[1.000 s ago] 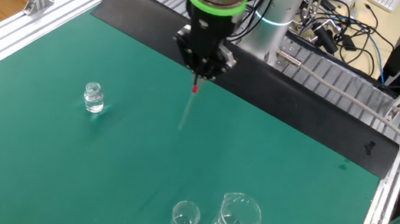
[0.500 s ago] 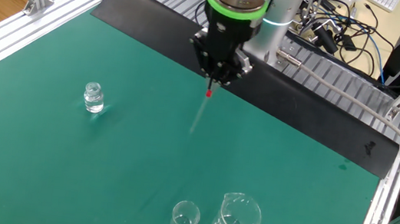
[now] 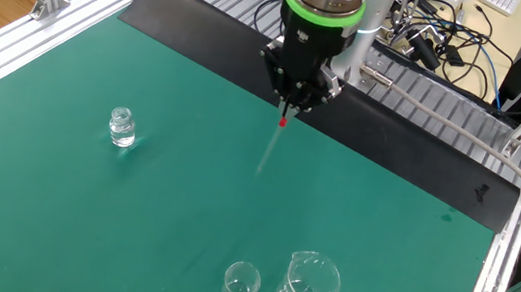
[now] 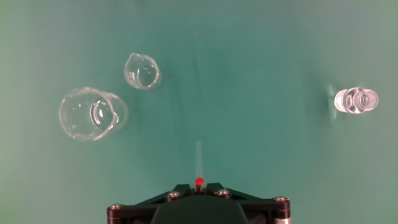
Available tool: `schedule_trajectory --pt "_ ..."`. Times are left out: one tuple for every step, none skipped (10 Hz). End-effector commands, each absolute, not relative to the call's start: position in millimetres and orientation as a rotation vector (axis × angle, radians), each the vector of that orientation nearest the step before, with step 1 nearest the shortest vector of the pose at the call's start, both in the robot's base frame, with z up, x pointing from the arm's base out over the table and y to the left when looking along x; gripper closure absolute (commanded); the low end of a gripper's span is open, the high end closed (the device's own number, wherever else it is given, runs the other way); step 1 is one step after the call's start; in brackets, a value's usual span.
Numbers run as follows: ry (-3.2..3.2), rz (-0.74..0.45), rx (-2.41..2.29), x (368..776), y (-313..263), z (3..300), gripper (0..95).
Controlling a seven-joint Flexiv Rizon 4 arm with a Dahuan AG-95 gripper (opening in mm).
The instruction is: Transfer liquid using a dropper
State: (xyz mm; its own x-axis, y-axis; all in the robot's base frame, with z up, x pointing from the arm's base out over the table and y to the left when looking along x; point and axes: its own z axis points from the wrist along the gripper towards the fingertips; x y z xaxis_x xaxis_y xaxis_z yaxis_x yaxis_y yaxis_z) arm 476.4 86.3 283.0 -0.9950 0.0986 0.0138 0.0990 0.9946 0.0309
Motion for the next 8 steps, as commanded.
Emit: schedule_trajectory --pt "-3.129 -0.033 -0.156 476.7 86.5 282.8 95.0" --pt "-3.126 -0.033 -0.140 476.7 86.5 282.8 95.0" --pt "-3.129 -0.034 -0.102 476.7 86.5 282.8 95.0" --pt "-3.142 -0.038 -0.044 476.7 86.5 282.8 95.0" --pt "-3.154 -0.036 0.001 476.7 86.5 282.8 95.0" --pt "-3.165 -0.038 0.062 476.7 86.5 282.8 95.0" --pt "-3.164 -0.038 0.133 476.7 86.5 282.8 95.0" --pt "-3.163 -0.041 0.179 476.7 86.5 282.8 95.0"
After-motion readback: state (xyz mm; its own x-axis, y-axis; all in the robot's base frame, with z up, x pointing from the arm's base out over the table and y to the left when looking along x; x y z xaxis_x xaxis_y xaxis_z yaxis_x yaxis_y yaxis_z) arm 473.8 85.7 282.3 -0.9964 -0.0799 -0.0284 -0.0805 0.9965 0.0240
